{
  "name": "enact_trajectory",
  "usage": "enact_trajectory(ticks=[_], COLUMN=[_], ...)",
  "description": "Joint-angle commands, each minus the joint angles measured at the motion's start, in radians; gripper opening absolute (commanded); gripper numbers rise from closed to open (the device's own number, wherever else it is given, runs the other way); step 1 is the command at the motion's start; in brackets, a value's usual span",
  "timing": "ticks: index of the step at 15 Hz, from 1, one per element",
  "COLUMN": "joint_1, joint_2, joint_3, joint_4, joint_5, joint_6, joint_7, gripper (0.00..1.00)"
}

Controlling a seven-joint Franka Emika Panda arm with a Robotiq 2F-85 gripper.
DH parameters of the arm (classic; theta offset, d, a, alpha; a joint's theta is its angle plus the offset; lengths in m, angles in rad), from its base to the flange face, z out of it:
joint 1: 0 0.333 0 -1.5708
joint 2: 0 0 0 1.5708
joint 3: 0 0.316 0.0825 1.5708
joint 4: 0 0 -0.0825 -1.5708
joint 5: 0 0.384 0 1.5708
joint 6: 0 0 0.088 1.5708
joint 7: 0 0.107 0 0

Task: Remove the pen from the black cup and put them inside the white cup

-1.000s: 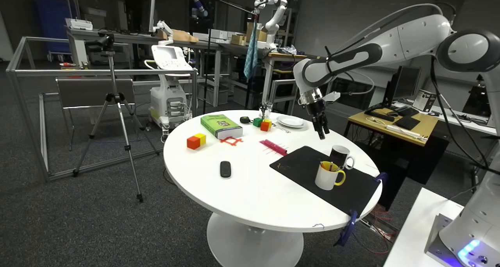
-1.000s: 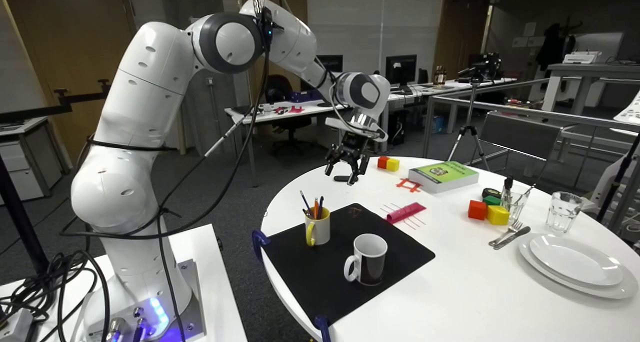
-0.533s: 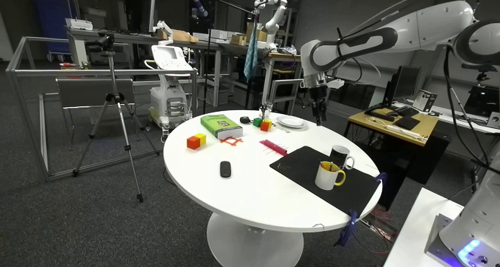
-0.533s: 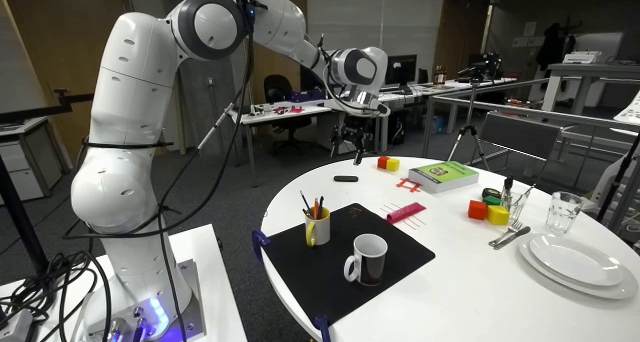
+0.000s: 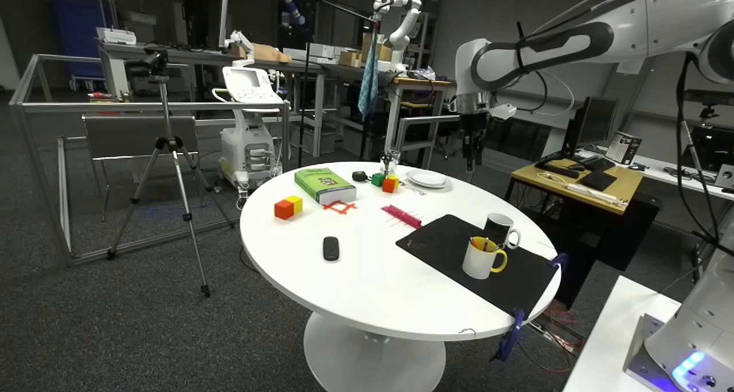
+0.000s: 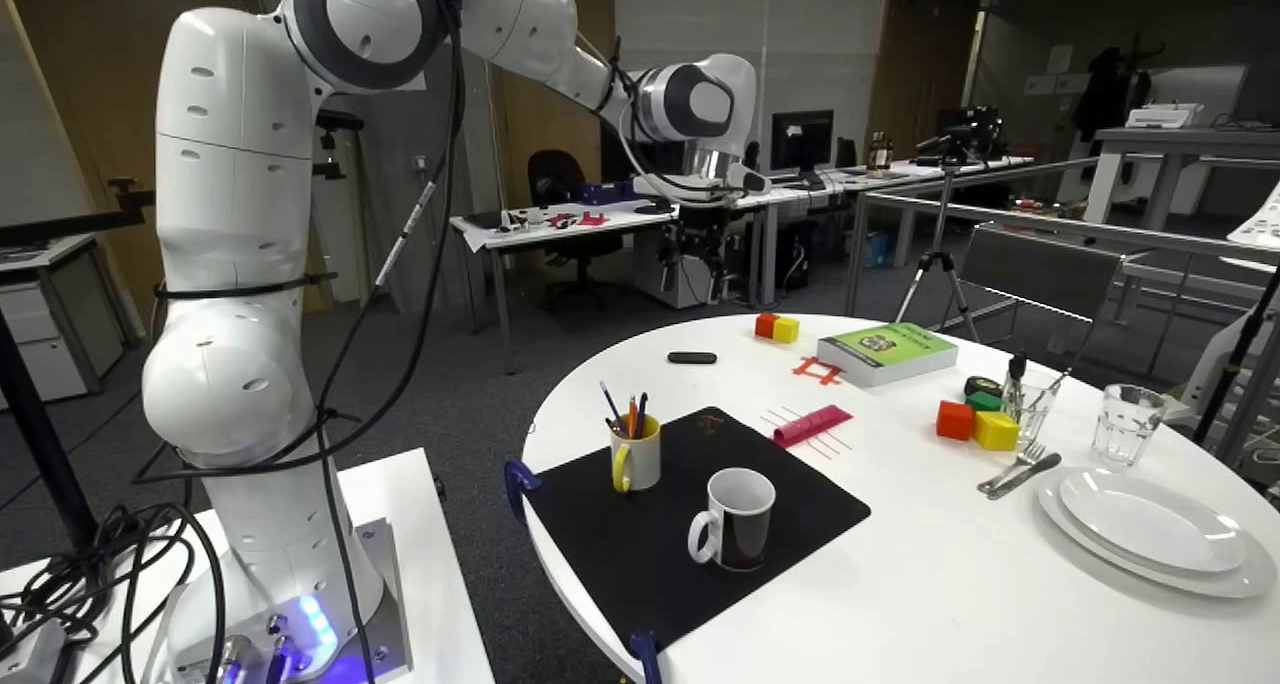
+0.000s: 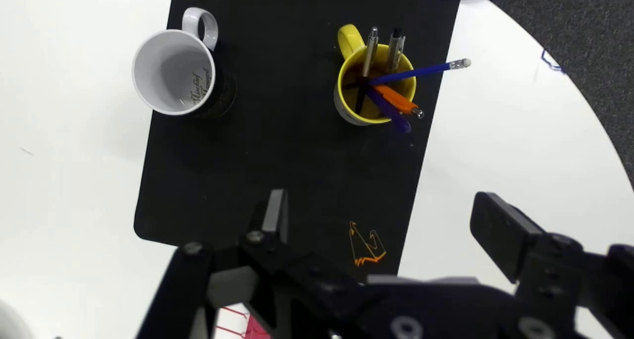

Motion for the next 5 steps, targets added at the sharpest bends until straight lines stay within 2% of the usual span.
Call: enact_trajectory(ticks=[1, 5], joint_1=[0.001, 0.001], joint_2=[-0.002, -0.002], joint_3=[-0.001, -0.001], joint_4=[-0.001, -0.007], joint_5=[0.0, 0.0], joint_6=[-0.002, 0.0], joint_7=[0.0, 0.0], gripper=[1.0, 1.0])
